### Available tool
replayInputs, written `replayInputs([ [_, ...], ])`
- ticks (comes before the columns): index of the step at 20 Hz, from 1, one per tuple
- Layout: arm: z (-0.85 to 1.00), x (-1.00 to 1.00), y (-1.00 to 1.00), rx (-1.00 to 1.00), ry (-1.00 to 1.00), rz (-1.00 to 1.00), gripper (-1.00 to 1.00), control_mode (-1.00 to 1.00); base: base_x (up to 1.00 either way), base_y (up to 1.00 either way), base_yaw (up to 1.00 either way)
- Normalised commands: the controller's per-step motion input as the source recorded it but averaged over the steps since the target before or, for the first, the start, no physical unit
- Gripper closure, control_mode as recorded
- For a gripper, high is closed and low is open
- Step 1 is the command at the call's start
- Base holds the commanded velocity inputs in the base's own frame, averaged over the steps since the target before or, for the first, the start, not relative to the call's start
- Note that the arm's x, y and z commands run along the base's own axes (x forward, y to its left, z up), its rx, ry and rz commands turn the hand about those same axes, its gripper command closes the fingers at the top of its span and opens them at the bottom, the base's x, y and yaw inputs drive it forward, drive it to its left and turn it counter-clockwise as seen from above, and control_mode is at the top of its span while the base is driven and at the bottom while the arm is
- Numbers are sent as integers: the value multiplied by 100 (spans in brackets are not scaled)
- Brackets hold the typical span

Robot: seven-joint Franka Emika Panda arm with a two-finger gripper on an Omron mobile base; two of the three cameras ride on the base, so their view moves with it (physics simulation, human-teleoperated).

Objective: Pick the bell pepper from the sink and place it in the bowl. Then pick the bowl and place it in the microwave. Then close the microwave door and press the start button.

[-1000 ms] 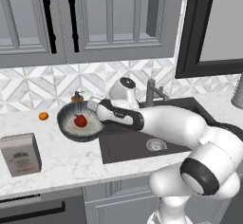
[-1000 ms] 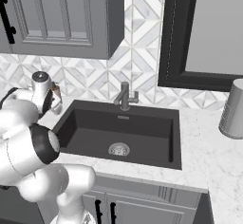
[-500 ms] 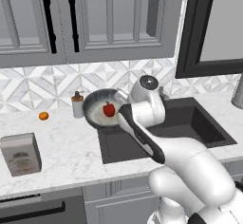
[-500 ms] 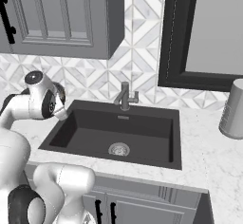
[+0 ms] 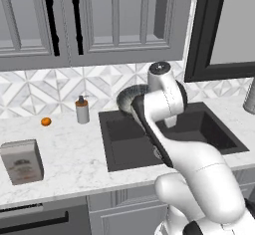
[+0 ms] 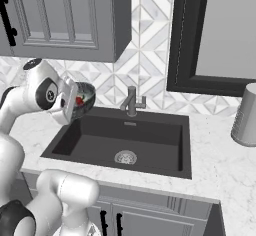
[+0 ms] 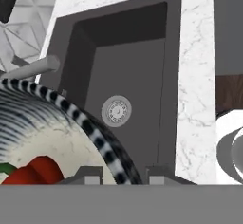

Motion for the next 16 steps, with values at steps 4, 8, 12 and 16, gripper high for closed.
replayInputs([
  [4,62,-72,-27,30,1,-42,100,-100,0,0,0],
  [8,38,-64,-14,10,-36,-17,100,-100,0,0,0],
  [12,48,-60,-11,1,-9,-3,100,-100,0,0,0],
  [16,72,-59,-28,0,3,-4,100,-100,0,0,0],
])
